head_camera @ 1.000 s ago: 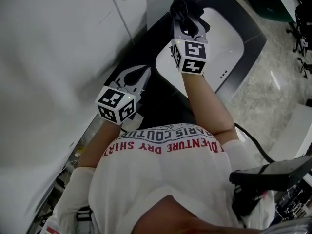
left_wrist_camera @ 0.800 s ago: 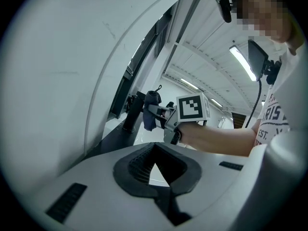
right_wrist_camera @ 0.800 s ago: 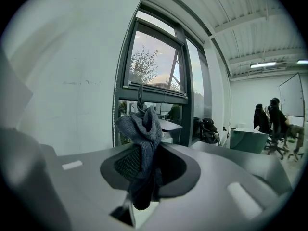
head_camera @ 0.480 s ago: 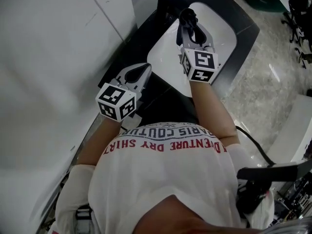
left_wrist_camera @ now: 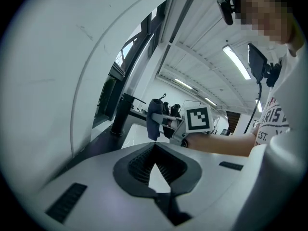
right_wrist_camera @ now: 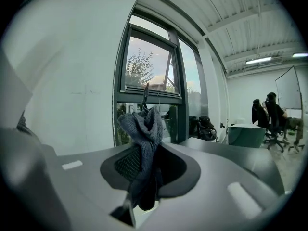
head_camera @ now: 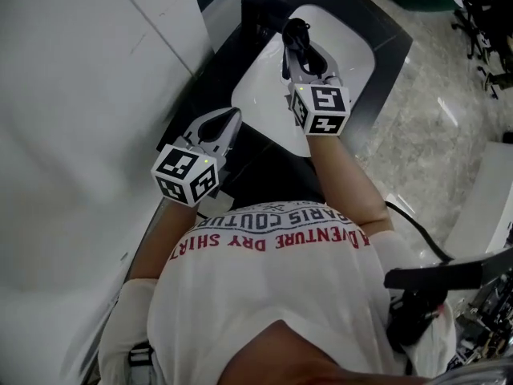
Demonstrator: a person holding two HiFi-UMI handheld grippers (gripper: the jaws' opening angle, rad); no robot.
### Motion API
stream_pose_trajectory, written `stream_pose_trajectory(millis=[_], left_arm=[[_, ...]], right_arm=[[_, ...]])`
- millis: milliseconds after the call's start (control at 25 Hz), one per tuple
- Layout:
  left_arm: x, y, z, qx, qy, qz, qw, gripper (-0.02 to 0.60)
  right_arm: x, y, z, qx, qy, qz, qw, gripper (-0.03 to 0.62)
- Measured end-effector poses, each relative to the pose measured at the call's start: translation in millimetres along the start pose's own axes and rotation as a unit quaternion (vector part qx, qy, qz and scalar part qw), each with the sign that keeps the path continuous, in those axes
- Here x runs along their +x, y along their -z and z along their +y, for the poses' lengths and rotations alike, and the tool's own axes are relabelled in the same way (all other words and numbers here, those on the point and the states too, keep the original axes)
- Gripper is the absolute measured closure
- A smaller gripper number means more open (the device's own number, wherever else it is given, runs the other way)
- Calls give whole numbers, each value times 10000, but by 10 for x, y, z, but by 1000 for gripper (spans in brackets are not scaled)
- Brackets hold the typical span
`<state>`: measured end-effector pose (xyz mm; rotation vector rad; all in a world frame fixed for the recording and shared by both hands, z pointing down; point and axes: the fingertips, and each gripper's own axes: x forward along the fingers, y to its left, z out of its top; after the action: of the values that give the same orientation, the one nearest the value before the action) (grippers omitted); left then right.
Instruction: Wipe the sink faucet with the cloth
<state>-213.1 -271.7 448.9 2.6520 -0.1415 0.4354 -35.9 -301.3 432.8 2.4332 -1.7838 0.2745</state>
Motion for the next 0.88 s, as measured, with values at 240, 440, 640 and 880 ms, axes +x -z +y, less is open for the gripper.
stream_pose_trajectory(millis=[240,440,640,880], left_arm=[[-121,-121,-38,-111,-65,-301,9995,580],[-300,-125,-201,-216,-370,-574,9974,580],[-290,-26,-812,-185,-741,-656,9949,580],[168,253,-1921,11,-1573,-1144,9809,580]], right_arm=[[-467,-40,397,351,-864,264,9953,517],[-965,-14,729,379,-1857,661,9796,517],[-1640,-21,660,382,-2738,787,9578,517],[-2517,149,-183,316,-3713,537,9264,517]])
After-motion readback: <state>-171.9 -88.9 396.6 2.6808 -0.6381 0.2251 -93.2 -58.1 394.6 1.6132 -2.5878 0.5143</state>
